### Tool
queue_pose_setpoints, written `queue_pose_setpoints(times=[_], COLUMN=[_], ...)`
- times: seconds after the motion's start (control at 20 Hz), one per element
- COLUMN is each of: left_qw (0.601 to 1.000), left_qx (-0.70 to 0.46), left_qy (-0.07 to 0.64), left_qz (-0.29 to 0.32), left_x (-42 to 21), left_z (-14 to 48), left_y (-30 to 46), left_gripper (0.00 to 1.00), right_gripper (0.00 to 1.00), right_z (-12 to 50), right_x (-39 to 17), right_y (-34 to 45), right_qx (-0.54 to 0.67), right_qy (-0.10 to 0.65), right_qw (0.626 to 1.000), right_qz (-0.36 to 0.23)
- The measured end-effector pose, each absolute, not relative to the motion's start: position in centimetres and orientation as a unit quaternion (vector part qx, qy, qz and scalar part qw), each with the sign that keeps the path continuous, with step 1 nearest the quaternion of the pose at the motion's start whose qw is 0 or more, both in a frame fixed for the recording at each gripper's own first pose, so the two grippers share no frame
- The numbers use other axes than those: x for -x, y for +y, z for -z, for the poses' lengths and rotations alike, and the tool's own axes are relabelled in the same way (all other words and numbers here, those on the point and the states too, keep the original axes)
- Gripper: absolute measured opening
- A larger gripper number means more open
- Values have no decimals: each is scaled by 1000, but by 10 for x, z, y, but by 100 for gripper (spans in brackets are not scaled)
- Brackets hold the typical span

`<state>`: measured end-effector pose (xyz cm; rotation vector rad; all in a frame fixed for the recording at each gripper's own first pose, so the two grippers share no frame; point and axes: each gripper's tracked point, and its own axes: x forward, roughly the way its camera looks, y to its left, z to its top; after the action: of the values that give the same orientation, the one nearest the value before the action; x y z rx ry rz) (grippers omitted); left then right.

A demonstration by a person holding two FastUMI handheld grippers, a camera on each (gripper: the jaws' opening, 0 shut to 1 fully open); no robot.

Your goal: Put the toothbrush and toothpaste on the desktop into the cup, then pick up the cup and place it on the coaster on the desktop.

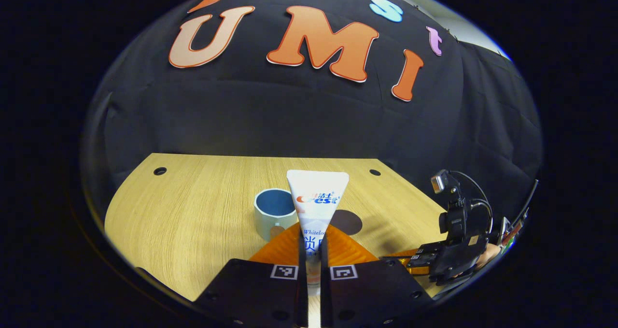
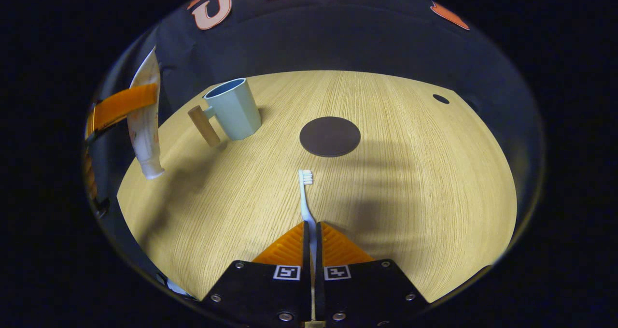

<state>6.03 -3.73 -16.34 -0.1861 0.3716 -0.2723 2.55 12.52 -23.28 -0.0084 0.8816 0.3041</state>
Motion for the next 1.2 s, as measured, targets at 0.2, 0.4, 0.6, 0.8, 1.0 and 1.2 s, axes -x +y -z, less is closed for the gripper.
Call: queue_pose_setpoints(times=[0.2,0.4,0.6,0.8,1.0,1.2], left_qw=[973,977,982,986,986,983], left_qx=[105,130,144,137,140,159], left_qy=[155,116,69,43,31,49], left_qz=[136,125,101,85,82,72], left_x=[-59,-76,-95,-126,-163,-199], left_z=[148,115,92,85,96,134], left_y=[-24,-9,12,23,21,25], left_gripper=[10,10,10,9,10,10], right_gripper=[1,1,1,1,1,2], right_z=[221,194,161,127,96,77], right_x=[-39,-51,-55,-66,-78,-104], right_y=[115,118,115,121,124,135], right_qx=[-41,-80,-92,-96,-100,-109], right_qy=[402,364,321,275,232,202], right_qw=[906,918,931,943,952,959], right_qz=[-124,-135,-147,-159,-171,-167])
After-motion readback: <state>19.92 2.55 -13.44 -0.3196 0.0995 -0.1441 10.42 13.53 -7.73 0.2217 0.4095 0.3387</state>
